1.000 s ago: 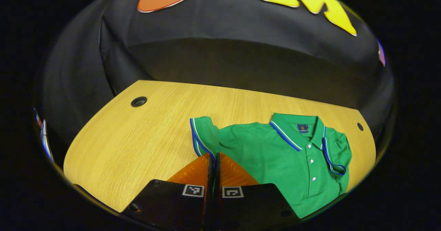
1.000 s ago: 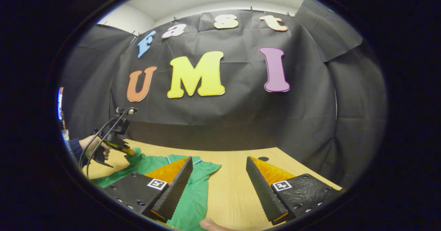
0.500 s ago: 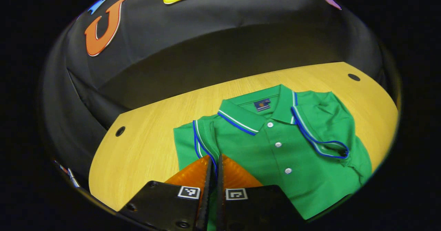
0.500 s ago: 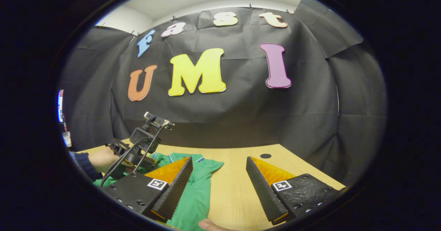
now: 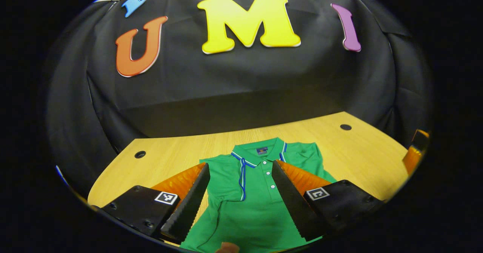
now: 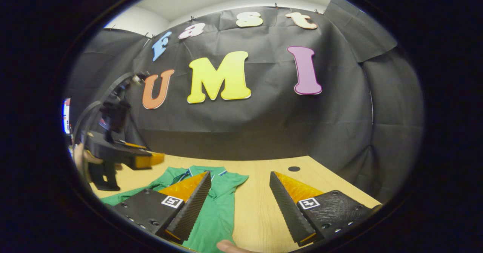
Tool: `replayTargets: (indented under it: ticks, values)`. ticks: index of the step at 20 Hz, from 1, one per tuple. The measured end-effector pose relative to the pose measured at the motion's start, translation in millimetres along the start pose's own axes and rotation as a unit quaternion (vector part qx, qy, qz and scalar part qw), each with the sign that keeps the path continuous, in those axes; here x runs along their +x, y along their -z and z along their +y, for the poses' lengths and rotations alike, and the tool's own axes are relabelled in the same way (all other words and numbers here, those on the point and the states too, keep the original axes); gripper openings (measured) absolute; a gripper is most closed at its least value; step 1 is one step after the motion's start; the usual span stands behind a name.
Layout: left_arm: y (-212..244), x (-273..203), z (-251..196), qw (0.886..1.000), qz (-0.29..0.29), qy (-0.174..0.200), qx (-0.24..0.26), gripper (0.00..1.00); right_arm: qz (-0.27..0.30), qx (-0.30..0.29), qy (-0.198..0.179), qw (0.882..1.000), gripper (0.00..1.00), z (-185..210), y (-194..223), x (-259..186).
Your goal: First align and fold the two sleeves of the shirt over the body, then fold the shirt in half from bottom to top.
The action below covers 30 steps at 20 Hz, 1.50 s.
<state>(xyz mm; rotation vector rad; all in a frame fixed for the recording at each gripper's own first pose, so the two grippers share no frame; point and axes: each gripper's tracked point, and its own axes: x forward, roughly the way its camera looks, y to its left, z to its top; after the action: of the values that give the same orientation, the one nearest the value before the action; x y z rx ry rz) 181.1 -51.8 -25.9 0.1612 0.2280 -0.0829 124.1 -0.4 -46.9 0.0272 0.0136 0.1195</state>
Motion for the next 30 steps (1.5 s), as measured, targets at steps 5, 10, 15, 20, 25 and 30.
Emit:
replayTargets:
  ticks: [5,10,15,20,25,30]
  values:
    - [-7.3,-84.6,27.5,0.997,-0.075,-0.027,0.0,1.0,0.019,-0.012,0.0,1.0,0.95,5.0,14.8,-36.1]
    - [31.6,-139.8,46.6,0.996,-0.075,-0.05,-0.008,1.0,0.028,-0.02,-0.002,0.999,0.97,-1.8,4.8,-90.0]
    - [71.3,-183.5,60.2,0.997,-0.057,-0.039,-0.032,1.0,0.012,-0.019,0.019,1.0,0.94,-23.8,-15.7,-144.5]
    - [135.0,-206.9,86.6,0.998,-0.023,-0.048,-0.029,1.0,0.034,-0.039,0.029,0.998,0.95,-36.7,20.7,-186.5]
    - [217.6,-206.5,96.7,0.996,0.064,-0.042,-0.054,1.0,0.109,-0.058,0.01,0.992,0.95,-26.9,95.3,-209.2]
    - [246.8,-207.8,87.9,0.993,0.088,-0.014,-0.074,1.0,0.173,-0.036,0.025,0.984,0.95,-21.1,149.9,-195.8]
